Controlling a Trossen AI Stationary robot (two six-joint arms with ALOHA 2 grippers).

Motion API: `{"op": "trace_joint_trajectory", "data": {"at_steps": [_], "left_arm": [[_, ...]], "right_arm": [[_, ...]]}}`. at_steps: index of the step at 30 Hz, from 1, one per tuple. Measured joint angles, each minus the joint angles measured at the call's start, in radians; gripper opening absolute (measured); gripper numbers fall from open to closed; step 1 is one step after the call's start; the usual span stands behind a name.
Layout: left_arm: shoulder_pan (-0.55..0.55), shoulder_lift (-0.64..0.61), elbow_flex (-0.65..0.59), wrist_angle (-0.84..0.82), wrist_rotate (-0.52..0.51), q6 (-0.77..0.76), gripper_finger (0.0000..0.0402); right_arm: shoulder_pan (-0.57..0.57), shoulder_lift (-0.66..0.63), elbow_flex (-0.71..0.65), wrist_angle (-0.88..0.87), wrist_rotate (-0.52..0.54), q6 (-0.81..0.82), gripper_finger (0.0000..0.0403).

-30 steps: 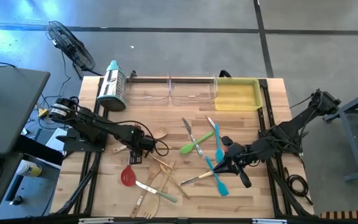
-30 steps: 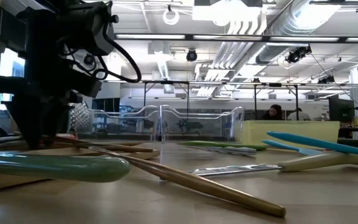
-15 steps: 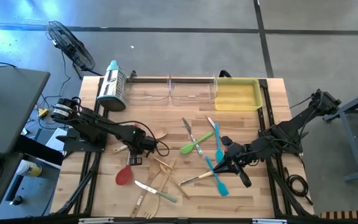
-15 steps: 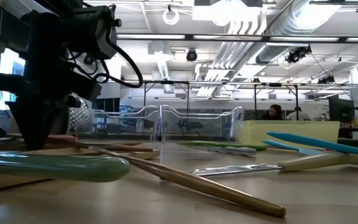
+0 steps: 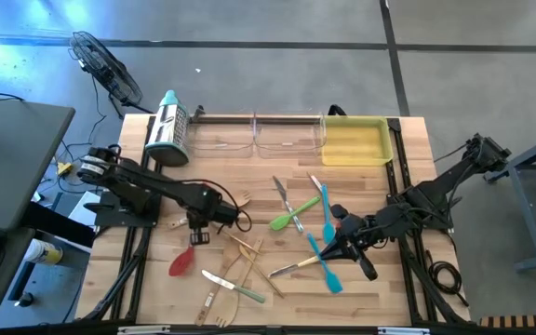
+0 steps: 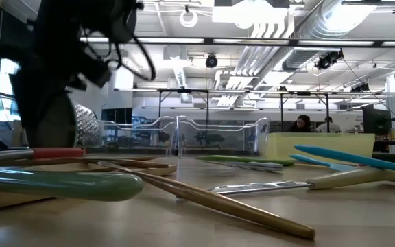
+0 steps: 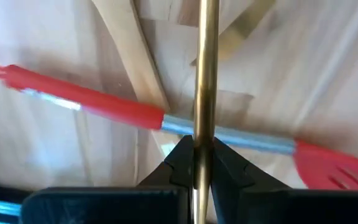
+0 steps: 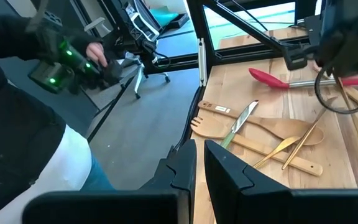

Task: Pick & Place Kitchen Items
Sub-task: Put the top gold knife into the yellow bin

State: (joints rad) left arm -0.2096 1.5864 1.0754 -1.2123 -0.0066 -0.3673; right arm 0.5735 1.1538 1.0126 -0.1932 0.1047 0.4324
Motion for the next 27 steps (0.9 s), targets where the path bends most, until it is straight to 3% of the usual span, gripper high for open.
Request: {"op": "trace_joint_trajectory", "data": {"at_steps": [4,8,10,18,24,27], "left_arm": [[-0.001,0.000,0.157,-0.132,-0.055,0.041,0.0021],[0.001,-0.001,0.356,-0.275,-0.265,0.053,0.0021],[0.013,-0.001,0.458,-0.314,-0.323,0.088,0.0021],[0.138,-0.007,0.725,-0.358,-0.378,0.277,0.0021],[0.327,-0.008,0.775,-0.359,-0.393,0.477,0.0021],[0.445,-0.008,0.777,-0.360,-0.326,0.559,0.0021]], "right_arm": [[0.000,-0.001,0.000,0.000,-0.001,0.000,0.0025],[0.000,-0.004,0.000,0.001,-0.002,-0.004,0.0025],[0.000,-0.004,0.000,0.001,-0.002,-0.009,0.0025],[0.000,-0.004,0.000,0.007,-0.003,-0.011,0.0025],[0.000,-0.004,0.000,-0.012,-0.001,-0.011,0.0025],[0.000,-0.014,0.000,-0.028,0.020,-0.011,0.0025]]}}
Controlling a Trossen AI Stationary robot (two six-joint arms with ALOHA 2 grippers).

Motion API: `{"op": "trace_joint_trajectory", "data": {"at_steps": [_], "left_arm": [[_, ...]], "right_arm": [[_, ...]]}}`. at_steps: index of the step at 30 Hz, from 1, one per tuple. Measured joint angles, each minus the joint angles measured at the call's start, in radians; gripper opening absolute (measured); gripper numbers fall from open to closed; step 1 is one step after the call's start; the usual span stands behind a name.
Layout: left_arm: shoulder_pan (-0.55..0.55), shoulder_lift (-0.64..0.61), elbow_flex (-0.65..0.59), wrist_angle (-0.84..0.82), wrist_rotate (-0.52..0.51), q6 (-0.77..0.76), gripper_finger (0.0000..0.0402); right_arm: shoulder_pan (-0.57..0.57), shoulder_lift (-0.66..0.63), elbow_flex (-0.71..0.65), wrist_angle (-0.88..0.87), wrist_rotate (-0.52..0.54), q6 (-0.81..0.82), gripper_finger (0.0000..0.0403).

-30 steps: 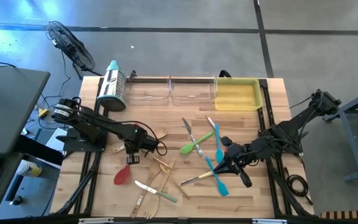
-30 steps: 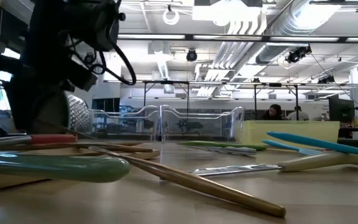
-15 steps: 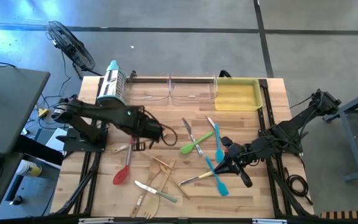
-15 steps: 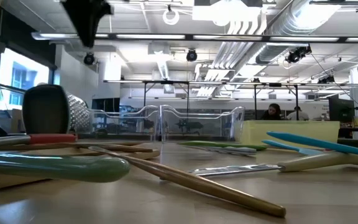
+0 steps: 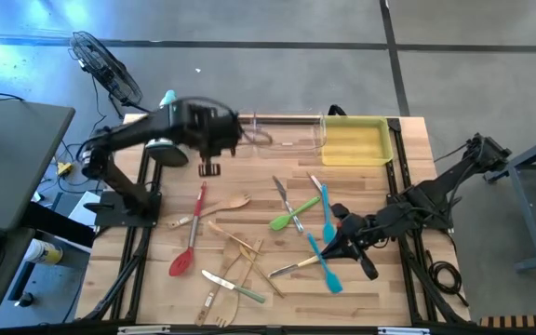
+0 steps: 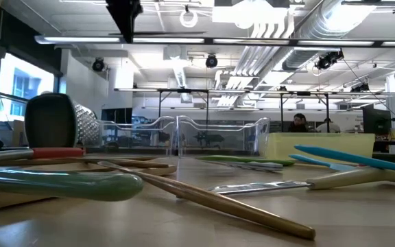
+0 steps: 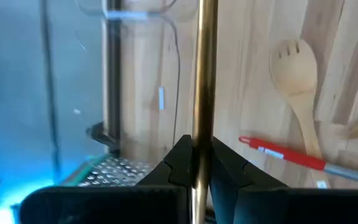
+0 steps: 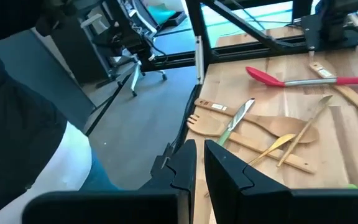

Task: Pick & Place Kitchen Items
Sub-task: Put the top gold knife into the yellow bin

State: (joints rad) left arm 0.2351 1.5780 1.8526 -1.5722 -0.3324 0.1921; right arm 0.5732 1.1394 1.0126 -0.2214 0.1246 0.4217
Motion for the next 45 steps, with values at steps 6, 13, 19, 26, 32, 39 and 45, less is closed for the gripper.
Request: {"op": "trace_joint_trajectory", "data": {"at_steps": [6,13,19,26,32,39,45], "left_arm": [[0.188,0.000,0.000,0.050,0.076,0.119,0.0021],[0.296,0.000,0.000,0.110,0.132,0.245,0.0021],[0.381,0.000,0.000,0.122,0.108,0.341,0.0021],[0.482,0.002,0.000,0.218,0.190,0.407,0.0021],[0.487,0.035,-0.001,0.208,0.139,0.479,0.0021],[0.487,0.079,0.000,0.213,0.136,0.558,0.0021],[0.514,0.128,-0.001,0.211,0.144,0.599,0.0021]], "right_arm": [[-0.032,-0.038,0.000,-0.040,0.063,-0.009,0.0025],[-0.124,-0.089,0.000,-0.046,0.063,-0.078,0.0021],[-0.206,-0.128,0.000,-0.076,-0.003,-0.095,0.0010],[-0.256,-0.170,0.000,-0.136,-0.054,-0.069,0.0002],[-0.255,-0.206,0.000,-0.191,-0.023,-0.031,0.0002],[-0.256,-0.235,0.000,-0.219,0.046,-0.033,0.0002],[-0.256,-0.241,0.000,-0.219,0.083,-0.033,0.0002]]}}
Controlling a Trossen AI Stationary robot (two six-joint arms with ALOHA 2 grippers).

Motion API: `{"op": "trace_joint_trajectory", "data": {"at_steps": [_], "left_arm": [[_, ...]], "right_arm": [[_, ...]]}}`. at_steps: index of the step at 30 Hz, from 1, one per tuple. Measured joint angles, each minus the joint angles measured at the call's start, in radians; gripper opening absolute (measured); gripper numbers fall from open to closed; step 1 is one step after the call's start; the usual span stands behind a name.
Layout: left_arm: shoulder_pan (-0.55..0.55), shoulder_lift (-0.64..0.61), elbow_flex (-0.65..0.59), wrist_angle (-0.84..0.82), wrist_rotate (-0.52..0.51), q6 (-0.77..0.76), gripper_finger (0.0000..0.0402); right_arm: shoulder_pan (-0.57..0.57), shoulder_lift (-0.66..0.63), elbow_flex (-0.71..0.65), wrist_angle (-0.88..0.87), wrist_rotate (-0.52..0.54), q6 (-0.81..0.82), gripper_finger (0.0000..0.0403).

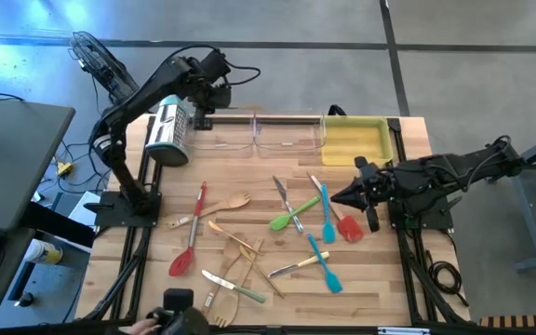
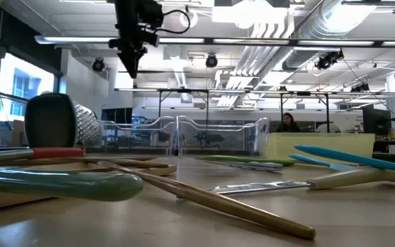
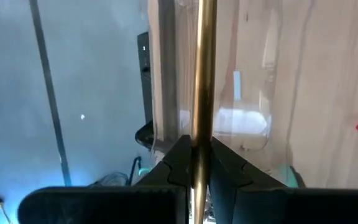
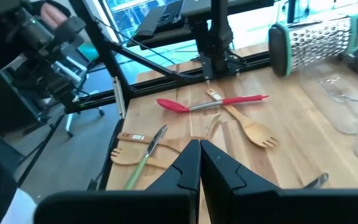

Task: Pick & Place Kitchen Items
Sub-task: Put the top gold knife into the yellow bin

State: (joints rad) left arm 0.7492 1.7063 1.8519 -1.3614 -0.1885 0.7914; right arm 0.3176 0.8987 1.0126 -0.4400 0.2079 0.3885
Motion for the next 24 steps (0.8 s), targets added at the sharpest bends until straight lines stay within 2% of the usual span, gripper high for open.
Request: {"op": "trace_joint_trajectory", "data": {"at_steps": [13,17,21,24], "left_arm": [[0.131,0.015,0.000,-0.004,0.069,0.016,0.0021],[0.123,0.015,0.000,0.015,0.125,0.007,0.0021],[0.081,0.015,0.000,0.082,0.138,-0.038,0.0021],[0.047,0.015,0.000,0.110,0.190,-0.059,0.0021]], "right_arm": [[-0.041,-0.015,0.000,-0.020,0.022,0.002,0.0002],[-0.057,-0.015,0.000,-0.020,0.021,-0.005,0.0002],[-0.066,-0.015,0.000,-0.020,0.022,-0.018,0.0002],[-0.066,-0.015,0.000,-0.020,0.022,-0.023,0.0002]]}}
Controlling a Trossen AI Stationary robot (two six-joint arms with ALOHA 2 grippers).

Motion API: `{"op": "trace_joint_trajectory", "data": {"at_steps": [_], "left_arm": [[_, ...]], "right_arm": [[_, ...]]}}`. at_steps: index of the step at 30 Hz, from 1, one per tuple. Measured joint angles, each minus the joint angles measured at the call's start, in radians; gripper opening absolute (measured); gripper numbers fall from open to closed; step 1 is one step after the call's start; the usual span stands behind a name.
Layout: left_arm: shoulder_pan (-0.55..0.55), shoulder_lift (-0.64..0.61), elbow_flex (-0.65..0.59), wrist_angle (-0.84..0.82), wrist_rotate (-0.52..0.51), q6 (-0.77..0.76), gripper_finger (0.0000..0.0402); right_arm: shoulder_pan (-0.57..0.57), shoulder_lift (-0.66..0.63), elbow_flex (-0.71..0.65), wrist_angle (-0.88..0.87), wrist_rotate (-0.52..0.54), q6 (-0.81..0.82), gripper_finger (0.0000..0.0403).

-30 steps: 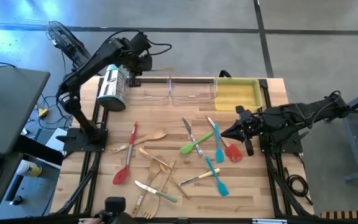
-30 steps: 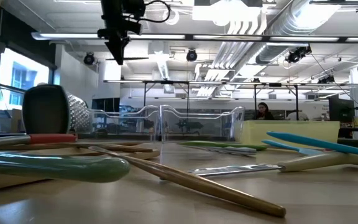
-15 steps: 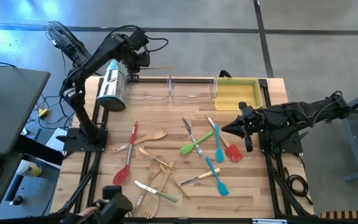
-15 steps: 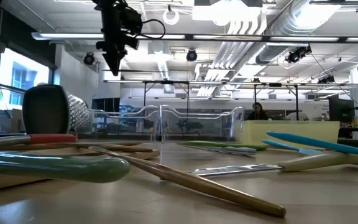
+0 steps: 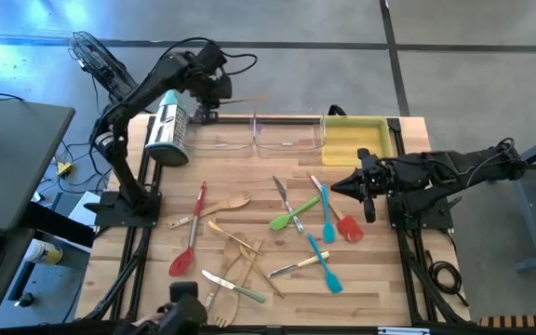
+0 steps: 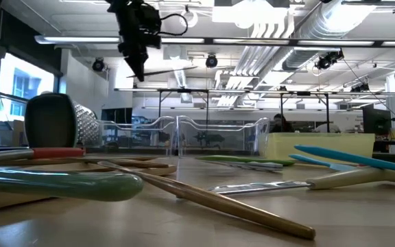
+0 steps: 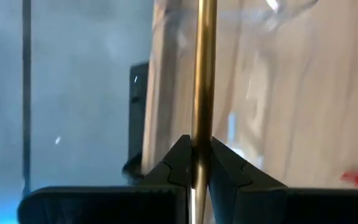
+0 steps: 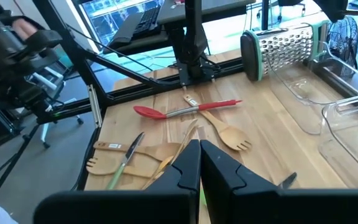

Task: Pick & Place Kitchen Items
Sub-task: Put the top gold knife into the yellow bin

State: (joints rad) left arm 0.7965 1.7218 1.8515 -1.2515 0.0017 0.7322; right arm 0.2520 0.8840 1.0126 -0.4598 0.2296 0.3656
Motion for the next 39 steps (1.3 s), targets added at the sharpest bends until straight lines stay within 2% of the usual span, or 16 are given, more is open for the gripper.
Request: {"op": "trace_joint_trajectory", "data": {"at_steps": [3,6,12,14,17,21,26,29,33,39], "left_arm": [[-0.034,0.000,0.000,0.038,0.089,-0.060,0.0021],[-0.080,-0.011,0.000,0.101,0.266,-0.138,0.0021],[-0.198,-0.037,0.000,0.425,0.654,-0.303,0.0021],[-0.232,-0.037,0.000,0.545,0.746,-0.359,0.0022],[-0.278,-0.037,0.001,0.675,0.833,-0.419,0.0022],[-0.336,-0.037,0.001,0.735,0.858,-0.427,0.0022],[-0.383,-0.037,0.001,0.758,0.851,-0.426,0.0022],[-0.411,-0.036,0.001,0.803,0.801,-0.426,0.0023],[-0.442,-0.036,0.001,0.866,0.680,-0.423,0.0023],[-0.450,-0.036,0.001,0.929,0.619,-0.478,0.0023]], "right_arm": [[0.000,0.000,0.000,0.008,0.000,0.000,0.0002],[0.000,0.000,0.000,0.034,0.005,-0.021,0.0002],[0.000,0.000,0.000,0.152,0.016,-0.159,0.0002],[-0.001,0.000,0.000,0.209,0.021,-0.224,0.0002],[-0.016,0.001,0.000,0.336,0.060,-0.285,0.0003],[-0.049,-0.001,0.000,0.532,0.068,-0.338,0.0025],[-0.086,0.017,0.000,0.563,0.149,-0.347,0.0099],[-0.120,0.042,0.000,0.563,0.166,-0.344,0.0154],[-0.155,0.059,0.000,0.585,0.165,-0.423,0.0207],[-0.197,0.092,0.000,0.629,0.157,-0.456,0.0232]]}}
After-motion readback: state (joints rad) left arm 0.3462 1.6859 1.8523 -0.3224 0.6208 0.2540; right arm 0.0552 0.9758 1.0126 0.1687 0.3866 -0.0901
